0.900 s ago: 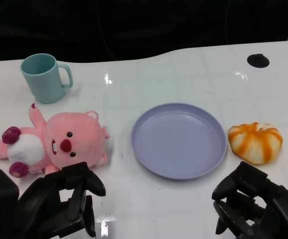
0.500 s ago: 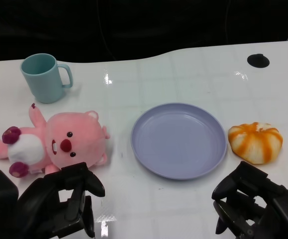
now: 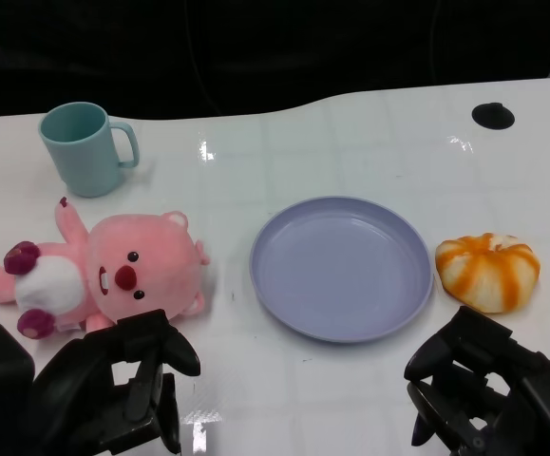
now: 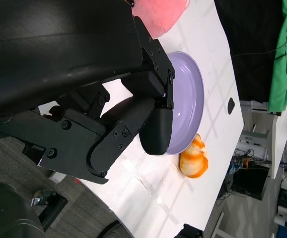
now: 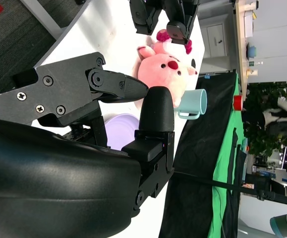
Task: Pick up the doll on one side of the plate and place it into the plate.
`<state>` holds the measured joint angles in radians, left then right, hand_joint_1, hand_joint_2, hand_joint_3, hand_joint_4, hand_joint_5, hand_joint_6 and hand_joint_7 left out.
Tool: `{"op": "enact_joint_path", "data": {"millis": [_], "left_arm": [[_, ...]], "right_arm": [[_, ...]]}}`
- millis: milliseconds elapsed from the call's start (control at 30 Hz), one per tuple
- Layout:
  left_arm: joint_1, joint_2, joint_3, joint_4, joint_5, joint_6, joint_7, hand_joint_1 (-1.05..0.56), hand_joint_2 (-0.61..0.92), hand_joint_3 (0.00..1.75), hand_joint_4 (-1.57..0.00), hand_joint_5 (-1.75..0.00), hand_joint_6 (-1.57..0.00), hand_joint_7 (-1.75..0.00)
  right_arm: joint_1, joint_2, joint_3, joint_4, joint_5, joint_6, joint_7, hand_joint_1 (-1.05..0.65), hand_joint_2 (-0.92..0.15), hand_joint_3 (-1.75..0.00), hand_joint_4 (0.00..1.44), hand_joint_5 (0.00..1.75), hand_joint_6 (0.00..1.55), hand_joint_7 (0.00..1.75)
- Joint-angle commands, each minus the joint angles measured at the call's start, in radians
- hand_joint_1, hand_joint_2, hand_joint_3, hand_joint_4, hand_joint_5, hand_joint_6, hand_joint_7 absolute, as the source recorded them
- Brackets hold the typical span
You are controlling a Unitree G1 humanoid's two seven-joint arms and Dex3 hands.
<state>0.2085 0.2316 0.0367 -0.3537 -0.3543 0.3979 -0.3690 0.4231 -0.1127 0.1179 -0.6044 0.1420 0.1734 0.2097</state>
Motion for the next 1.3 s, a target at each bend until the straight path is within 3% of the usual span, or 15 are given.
{"op": "enact_joint_path", "data": {"millis": [33,467,600,833,1100,1200,1300], "left_arm": [[0.008,0.014,0.009,-0.006,-0.001,-0.009,-0.010,-0.06,0.43,1.41,-0.93,-1.75,-0.81,-1.65],[0.007,-0.013,0.034,-0.004,-0.040,-0.017,-0.003,-0.07,0.49,1.31,-0.87,-1.69,-0.80,-1.53],[0.006,-0.032,0.050,-0.006,-0.068,-0.022,0.002,-0.08,0.53,1.24,-0.80,-1.65,-0.75,-1.40],[0.009,-0.060,0.075,-0.032,-0.101,-0.031,0.013,-0.13,0.35,1.40,-0.63,-1.58,-0.62,-1.16],[0.001,-0.071,0.104,-0.050,-0.117,-0.051,0.019,-0.20,0.55,1.00,-0.58,-1.33,-0.58,-0.89],[-0.002,-0.059,0.113,-0.048,-0.096,-0.089,0.011,-0.24,0.64,0.80,-0.54,-1.18,-0.56,-0.66],[-0.003,-0.047,0.119,-0.035,-0.063,-0.160,-0.007,-0.28,0.79,0.46,-0.50,-0.98,-0.59,-0.35]], "right_arm": [[0.000,-0.006,-0.002,-0.007,0.003,-0.004,-0.002,-0.34,-0.92,-0.53,0.60,1.73,0.48,1.59],[-0.001,-0.007,-0.005,-0.010,0.005,0.005,-0.005,-0.35,-0.92,-0.54,0.60,1.73,0.48,1.58],[-0.003,-0.007,-0.005,-0.008,0.006,0.005,-0.003,-0.34,-0.92,-0.54,0.58,1.74,0.47,1.59],[-0.002,-0.006,-0.003,-0.007,-0.001,0.000,-0.006,-0.35,-0.92,-0.53,0.58,1.74,0.48,1.59],[0.001,-0.008,0.000,-0.012,-0.002,-0.001,-0.003,-0.35,-0.92,-0.54,0.57,1.74,0.47,1.59],[0.002,-0.004,0.006,-0.011,-0.006,-0.001,-0.007,-0.35,-0.92,-0.54,0.58,1.74,0.48,1.59],[0.001,-0.004,0.012,-0.012,-0.013,-0.004,-0.011,-0.35,-0.92,-0.54,0.58,1.74,0.48,1.59]]}}
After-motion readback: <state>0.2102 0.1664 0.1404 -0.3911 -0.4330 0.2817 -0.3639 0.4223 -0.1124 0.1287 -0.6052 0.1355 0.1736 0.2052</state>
